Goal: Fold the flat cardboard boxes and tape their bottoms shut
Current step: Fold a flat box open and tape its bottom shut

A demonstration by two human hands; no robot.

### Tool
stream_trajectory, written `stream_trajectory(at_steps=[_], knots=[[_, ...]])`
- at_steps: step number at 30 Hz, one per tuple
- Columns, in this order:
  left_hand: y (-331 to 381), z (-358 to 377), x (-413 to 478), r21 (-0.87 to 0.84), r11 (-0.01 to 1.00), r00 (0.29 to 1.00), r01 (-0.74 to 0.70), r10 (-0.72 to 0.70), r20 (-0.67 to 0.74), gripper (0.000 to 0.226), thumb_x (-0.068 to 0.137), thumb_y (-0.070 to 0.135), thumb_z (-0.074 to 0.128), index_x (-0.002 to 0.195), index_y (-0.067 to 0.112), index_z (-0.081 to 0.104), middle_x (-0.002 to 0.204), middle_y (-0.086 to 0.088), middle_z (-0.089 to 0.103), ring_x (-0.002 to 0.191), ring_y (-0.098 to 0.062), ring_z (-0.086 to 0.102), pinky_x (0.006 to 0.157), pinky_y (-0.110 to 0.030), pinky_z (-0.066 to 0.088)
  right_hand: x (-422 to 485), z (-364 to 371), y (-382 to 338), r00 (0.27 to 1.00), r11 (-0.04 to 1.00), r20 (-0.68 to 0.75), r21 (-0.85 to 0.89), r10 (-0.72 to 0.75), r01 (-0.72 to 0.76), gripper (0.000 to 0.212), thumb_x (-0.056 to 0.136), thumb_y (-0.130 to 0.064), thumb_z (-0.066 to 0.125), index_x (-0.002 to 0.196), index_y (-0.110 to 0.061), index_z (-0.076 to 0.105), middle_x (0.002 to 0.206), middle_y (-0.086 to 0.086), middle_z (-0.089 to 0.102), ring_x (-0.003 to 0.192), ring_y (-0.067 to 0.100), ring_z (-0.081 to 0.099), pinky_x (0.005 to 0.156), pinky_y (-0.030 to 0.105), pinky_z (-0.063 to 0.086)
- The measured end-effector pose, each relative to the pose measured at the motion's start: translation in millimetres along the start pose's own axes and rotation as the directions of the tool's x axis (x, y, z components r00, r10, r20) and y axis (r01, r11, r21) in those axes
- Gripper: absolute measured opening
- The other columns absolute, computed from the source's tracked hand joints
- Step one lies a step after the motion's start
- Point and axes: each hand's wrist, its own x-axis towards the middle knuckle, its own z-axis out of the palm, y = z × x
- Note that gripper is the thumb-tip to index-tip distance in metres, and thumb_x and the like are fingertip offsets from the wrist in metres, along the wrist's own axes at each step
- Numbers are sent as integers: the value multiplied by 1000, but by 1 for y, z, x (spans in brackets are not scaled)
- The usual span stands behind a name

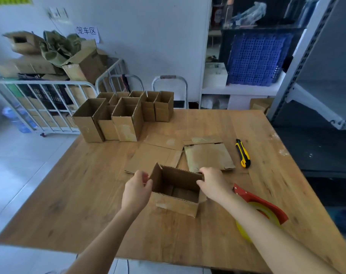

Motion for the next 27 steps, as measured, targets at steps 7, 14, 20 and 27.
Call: stream_trajectory(at_steps=[7,14,20,27], knots=[[-11,-17,-17,245,966,997,-78,79,7,30,96,24,51,126,17,51,114,2,60,98,-10,58,77,-21,50,13,4,-1,996,988,36,-126,-84,88,22,99,-29,50,107,-14,65,90,0,56,79,17,55,50,19,32],[-9,-19,-28,363,925,993,-114,99,60,34,95,27,53,128,22,48,114,4,57,100,-10,56,80,-21,52,12,-4,7,988,989,63,-41,-141,143,24,102,-20,42,86,-18,60,84,0,58,75,14,51,52,17,31],[4,-19,-23,441,885,989,-147,143,43,38,95,24,52,132,20,47,122,2,56,110,-14,55,85,-24,52,7,-20,10,985,981,24,105,-169,165,40,99,-15,45,60,-14,32,59,0,34,52,12,32,46,22,20],[23,-35,11,466,866,980,-178,200,4,40,94,30,55,132,21,45,113,5,56,100,-9,55,81,-21,50,30,-38,7,996,898,-57,432,-69,87,25,93,-4,47,71,8,49,68,18,58,56,18,58,47,19,48]])
